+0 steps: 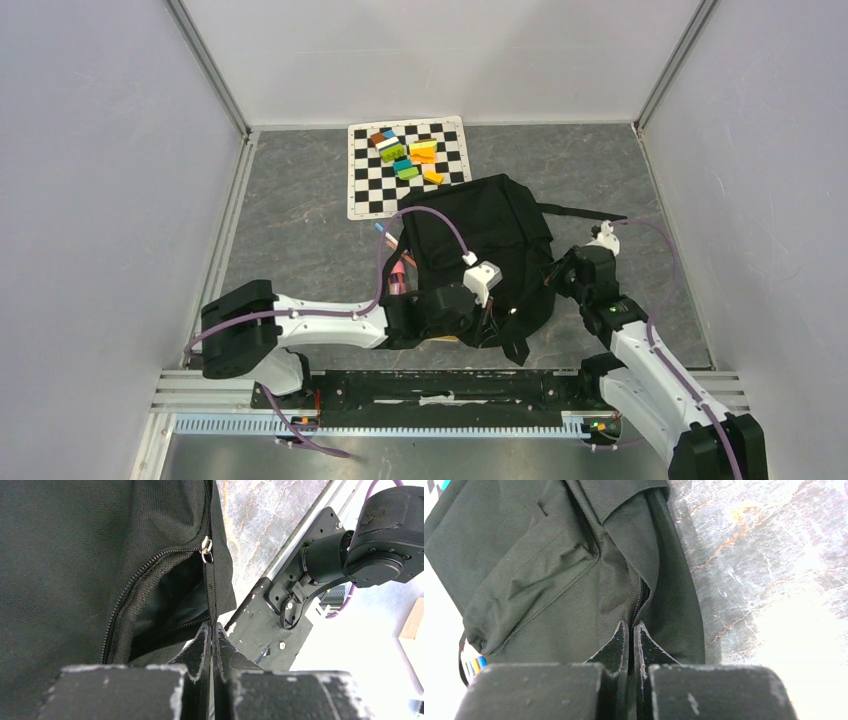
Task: Pack the student bag
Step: Zip the student bag at the center of the board.
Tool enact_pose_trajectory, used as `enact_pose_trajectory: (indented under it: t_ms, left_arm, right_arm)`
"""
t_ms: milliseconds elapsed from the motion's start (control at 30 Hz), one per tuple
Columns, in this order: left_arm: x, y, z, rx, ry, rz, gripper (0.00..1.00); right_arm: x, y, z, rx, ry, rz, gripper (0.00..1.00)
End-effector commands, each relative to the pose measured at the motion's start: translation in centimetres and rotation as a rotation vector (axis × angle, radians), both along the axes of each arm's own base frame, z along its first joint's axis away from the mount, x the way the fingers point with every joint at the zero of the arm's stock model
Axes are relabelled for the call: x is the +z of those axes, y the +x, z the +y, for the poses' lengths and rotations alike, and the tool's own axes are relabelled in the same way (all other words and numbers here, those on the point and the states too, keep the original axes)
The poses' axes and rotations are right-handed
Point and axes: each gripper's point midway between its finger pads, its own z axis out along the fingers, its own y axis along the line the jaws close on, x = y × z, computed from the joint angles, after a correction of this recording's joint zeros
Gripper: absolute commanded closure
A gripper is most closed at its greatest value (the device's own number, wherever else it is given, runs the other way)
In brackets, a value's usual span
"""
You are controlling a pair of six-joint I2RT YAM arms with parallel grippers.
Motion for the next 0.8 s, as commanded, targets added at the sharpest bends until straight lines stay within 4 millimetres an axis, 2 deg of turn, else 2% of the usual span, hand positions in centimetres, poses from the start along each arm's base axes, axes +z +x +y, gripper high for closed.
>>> enact_pose_trajectory:
  t_ms: [0,167,400,500,600,700,767]
  left_arm:
    - [-0.7,-1.7,2.3,-0.051,0.054,-0.003,0.98]
    - [-1.4,-1.2,4.0,-0.016,0.093,-0.023,0.98]
    - [-1.5,-1.6,3.7,-0.029,0.062,-0.008,0.98]
    - [-0.6,-1.4,2.5,-0.022,0.019,-0.007,0.98]
    - [0.2,-1.3,1.2,-0.025,-0.022,-0.003,0.98]
    - [0.6,-1.2,0.4,-0.024,-0.051,0.001,0.98]
    - [0.7,-1.2,0.1,-0.022,-0.058,0.002,0.98]
  right_arm:
    - [5.1,3.5,-2.0,-0.104,-0.056,-0.179,1.0]
    - [5.4,3.7,-2.0,-0.095,-0.078,-0.185,1.0]
    - [6.0,3.8,-1.5,-0.018,-0.129,-0.17,0.98]
    - [6.4,2.9,-1.0,0.06,-0.153,-0.15,0.74]
    - [6.2,1.1,-0.3,0.139,-0.155,-0.118,0.45]
    - [6.0,-1.0,0.1,0.184,-0.139,-0.088,0.26]
    - [5.7,-2.2,0.2,0.205,-0.13,-0.068,0.2]
